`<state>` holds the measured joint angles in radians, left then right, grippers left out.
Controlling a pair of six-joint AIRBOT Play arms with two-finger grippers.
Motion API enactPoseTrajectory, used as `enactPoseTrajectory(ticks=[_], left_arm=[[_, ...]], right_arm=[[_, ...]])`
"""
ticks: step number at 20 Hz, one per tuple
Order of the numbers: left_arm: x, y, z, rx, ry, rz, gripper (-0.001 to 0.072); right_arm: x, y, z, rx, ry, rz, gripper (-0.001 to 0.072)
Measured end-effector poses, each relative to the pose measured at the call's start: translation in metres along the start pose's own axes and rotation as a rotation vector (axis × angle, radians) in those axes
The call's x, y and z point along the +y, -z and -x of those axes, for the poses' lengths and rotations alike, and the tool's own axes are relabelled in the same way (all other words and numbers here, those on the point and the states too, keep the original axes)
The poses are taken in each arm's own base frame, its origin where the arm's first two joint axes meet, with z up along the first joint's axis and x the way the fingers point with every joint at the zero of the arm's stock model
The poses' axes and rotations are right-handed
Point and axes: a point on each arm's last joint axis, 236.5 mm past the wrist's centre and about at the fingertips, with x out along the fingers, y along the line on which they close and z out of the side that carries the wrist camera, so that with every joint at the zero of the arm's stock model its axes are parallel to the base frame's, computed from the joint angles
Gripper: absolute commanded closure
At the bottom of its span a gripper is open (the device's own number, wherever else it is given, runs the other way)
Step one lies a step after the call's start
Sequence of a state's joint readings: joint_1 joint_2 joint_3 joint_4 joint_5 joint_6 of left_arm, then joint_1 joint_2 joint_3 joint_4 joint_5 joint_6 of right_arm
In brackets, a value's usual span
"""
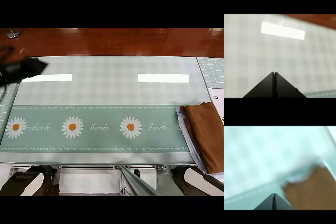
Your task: Fold the shirts.
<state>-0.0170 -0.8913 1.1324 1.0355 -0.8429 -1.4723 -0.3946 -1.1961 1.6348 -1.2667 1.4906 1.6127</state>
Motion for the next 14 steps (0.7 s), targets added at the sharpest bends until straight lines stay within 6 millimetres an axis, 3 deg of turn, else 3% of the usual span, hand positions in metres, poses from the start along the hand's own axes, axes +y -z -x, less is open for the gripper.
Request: enactPoseTrajectory(ticks=[2, 3, 5, 7, 9, 11, 14], left_arm=[[-0.013, -0.024, -0.005, 0.010, 0.015, -0.071, 0.0683], [-0.013, -0.021, -0.013, 0.049, 0.008, -0.094, 0.0683], [0.005, 0.009, -0.036, 0.189, -0.045, -0.107, 0.0683], [0.038, 0.054, -0.058, 0.344, -0.132, -0.090, 0.0683], [0.068, 0.085, -0.070, 0.447, -0.206, -0.070, 0.0682], [0.085, 0.103, -0.075, 0.506, -0.246, -0.058, 0.0682], [0.098, 0.116, -0.076, 0.553, -0.279, -0.049, 0.0681]], right_arm=[[0.073, -0.010, -0.031, -0.012, -0.103, 0.167, 0.0681], [0.100, -0.004, -0.050, 0.005, -0.121, 0.236, 0.0681], [0.135, 0.027, -0.099, 0.093, -0.115, 0.357, 0.0681], [0.137, 0.067, -0.151, 0.201, -0.044, 0.433, 0.0681], [0.121, 0.098, -0.188, 0.288, 0.043, 0.465, 0.0681], [0.110, 0.113, -0.208, 0.326, 0.098, 0.482, 0.0680], [0.103, 0.119, -0.218, 0.335, 0.134, 0.496, 0.0680]])
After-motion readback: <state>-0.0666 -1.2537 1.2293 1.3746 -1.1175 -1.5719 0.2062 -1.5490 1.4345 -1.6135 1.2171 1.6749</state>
